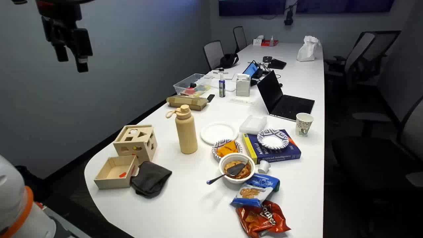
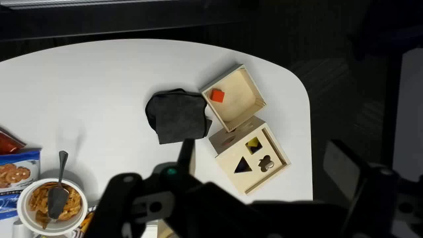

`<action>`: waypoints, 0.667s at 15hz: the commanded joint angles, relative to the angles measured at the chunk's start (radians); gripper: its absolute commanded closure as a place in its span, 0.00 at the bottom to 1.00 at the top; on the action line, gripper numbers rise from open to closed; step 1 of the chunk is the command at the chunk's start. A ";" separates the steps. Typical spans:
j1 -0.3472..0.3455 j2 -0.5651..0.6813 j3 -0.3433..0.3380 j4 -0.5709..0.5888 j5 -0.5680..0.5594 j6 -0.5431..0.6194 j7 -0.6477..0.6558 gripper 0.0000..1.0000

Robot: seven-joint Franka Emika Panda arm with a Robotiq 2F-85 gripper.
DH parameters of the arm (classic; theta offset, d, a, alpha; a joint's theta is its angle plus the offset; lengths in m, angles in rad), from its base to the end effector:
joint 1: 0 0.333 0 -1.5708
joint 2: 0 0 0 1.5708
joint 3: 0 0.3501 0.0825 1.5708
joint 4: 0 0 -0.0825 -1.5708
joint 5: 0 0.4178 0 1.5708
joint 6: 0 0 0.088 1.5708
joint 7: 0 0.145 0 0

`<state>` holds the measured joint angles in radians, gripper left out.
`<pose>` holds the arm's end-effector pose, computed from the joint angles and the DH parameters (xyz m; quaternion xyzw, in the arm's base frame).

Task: Stir the white bowl with the metal kitchen utensil

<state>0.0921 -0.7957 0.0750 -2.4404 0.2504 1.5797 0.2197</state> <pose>0.2994 0.0910 0.5398 -0.9937 0.0435 0.0500 0.0906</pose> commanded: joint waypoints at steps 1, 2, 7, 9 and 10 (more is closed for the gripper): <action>-0.024 0.000 0.016 0.004 0.010 -0.006 -0.013 0.00; -0.038 0.026 -0.010 0.020 0.012 0.002 -0.026 0.00; -0.090 0.154 -0.124 0.073 0.008 0.027 -0.153 0.00; -0.115 0.232 -0.180 0.098 0.013 0.048 -0.208 0.00; -0.129 0.275 -0.206 0.106 0.009 0.065 -0.235 0.00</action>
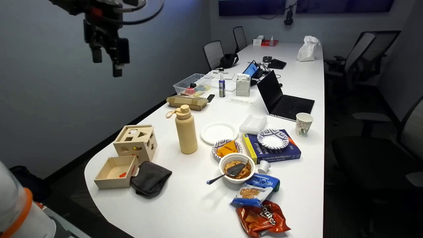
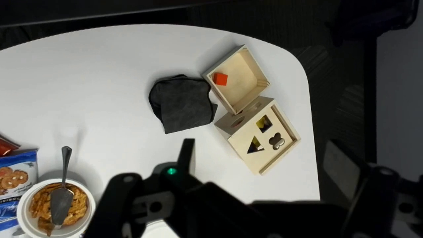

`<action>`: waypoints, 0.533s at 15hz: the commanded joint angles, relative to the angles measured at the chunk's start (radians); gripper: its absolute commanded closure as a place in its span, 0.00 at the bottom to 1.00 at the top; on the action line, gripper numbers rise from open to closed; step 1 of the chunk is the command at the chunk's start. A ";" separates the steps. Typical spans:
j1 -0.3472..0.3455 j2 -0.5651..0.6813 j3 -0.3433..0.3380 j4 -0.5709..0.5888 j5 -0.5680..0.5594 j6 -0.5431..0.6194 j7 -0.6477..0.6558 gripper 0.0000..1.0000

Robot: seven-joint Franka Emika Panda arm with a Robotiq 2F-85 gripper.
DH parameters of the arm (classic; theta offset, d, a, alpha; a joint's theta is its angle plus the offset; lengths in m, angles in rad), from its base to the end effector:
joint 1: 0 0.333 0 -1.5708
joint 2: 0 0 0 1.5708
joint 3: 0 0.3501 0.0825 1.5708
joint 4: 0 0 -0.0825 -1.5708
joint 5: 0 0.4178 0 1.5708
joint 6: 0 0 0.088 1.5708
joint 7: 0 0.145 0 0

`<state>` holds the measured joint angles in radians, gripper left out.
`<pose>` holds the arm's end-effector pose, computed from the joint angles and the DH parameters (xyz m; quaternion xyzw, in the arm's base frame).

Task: Stir the white bowl with the metal kitchen utensil

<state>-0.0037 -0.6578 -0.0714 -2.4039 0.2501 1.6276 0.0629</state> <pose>0.3492 0.0055 0.5197 -0.9848 0.0740 0.0599 0.1454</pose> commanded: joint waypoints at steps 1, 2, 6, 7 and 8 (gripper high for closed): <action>-0.047 0.180 -0.084 0.079 0.009 0.028 -0.101 0.00; -0.062 0.225 -0.108 0.085 0.008 0.048 -0.127 0.00; -0.111 0.414 -0.198 0.108 0.046 0.133 -0.231 0.00; -0.122 0.463 -0.218 0.115 0.068 0.153 -0.257 0.00; -0.136 0.512 -0.235 0.124 0.091 0.170 -0.278 0.00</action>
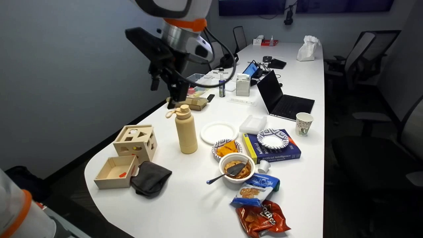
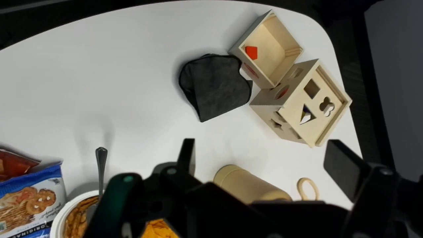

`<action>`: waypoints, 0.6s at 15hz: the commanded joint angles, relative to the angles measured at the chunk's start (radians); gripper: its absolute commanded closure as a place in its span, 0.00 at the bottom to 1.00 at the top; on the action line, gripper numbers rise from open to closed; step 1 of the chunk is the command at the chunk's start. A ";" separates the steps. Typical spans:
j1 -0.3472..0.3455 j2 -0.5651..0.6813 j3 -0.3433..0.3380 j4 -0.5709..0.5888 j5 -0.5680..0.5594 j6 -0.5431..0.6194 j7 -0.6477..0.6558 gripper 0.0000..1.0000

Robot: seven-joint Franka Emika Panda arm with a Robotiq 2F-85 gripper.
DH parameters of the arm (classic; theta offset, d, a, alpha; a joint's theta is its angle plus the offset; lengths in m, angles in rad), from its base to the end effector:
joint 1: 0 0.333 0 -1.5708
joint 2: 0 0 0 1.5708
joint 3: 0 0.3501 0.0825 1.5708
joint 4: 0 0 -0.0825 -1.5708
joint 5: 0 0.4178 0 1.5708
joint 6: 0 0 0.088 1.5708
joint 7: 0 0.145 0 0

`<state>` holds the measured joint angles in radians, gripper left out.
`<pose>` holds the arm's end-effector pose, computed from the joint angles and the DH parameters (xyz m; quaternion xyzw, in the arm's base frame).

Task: Stir the white bowl with the metal kitchen utensil

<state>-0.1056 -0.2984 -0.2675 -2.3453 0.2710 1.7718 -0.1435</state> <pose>0.4149 -0.1279 0.4123 -0.9649 0.1460 0.0966 0.1956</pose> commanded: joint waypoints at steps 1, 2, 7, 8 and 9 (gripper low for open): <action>-0.049 0.206 -0.054 0.075 0.095 0.045 -0.092 0.00; -0.062 0.253 -0.063 0.086 0.126 0.053 -0.116 0.00; -0.167 0.475 -0.071 0.148 0.271 0.053 -0.247 0.00; -0.156 0.388 -0.048 0.086 0.211 0.085 -0.192 0.00; -0.174 0.427 -0.047 0.099 0.229 0.085 -0.214 0.00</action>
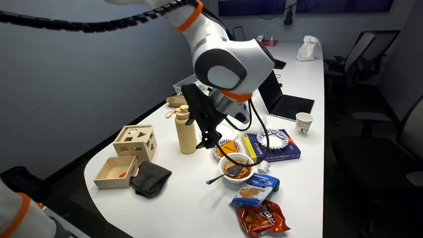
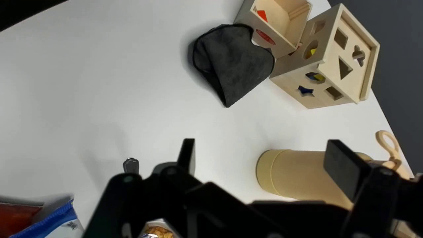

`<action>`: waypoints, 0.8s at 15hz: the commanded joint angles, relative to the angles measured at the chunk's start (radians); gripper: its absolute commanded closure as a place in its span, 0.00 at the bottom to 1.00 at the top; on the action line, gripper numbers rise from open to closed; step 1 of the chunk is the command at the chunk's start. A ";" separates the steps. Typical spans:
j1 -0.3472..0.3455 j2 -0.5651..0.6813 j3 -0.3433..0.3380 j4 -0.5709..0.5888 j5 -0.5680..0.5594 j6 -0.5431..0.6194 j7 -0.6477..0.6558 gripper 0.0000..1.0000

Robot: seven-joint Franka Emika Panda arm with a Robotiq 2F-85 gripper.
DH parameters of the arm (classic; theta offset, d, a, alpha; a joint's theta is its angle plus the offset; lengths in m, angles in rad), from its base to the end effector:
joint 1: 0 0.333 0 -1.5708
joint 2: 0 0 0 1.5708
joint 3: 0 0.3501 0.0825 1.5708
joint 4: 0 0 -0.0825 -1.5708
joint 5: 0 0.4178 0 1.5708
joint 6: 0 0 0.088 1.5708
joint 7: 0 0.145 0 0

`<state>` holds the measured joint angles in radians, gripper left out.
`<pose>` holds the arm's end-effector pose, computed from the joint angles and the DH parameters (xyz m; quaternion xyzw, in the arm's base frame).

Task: Stir the white bowl with the metal kitchen utensil

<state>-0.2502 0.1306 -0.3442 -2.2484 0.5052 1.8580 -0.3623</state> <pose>0.4364 -0.2302 0.2659 -0.9194 0.2415 0.1271 0.2832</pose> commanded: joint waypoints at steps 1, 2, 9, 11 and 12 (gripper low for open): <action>-0.041 0.024 0.030 0.013 0.004 -0.001 -0.009 0.00; -0.046 0.041 0.031 0.023 0.009 -0.002 -0.015 0.00; -0.103 0.182 0.045 0.131 0.064 -0.044 -0.041 0.00; -0.136 0.230 0.053 0.153 0.085 -0.048 -0.051 0.00; -0.154 0.256 0.059 0.166 0.098 -0.054 -0.060 0.00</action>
<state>-0.3419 0.2936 -0.3097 -2.1549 0.5538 1.8506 -0.3875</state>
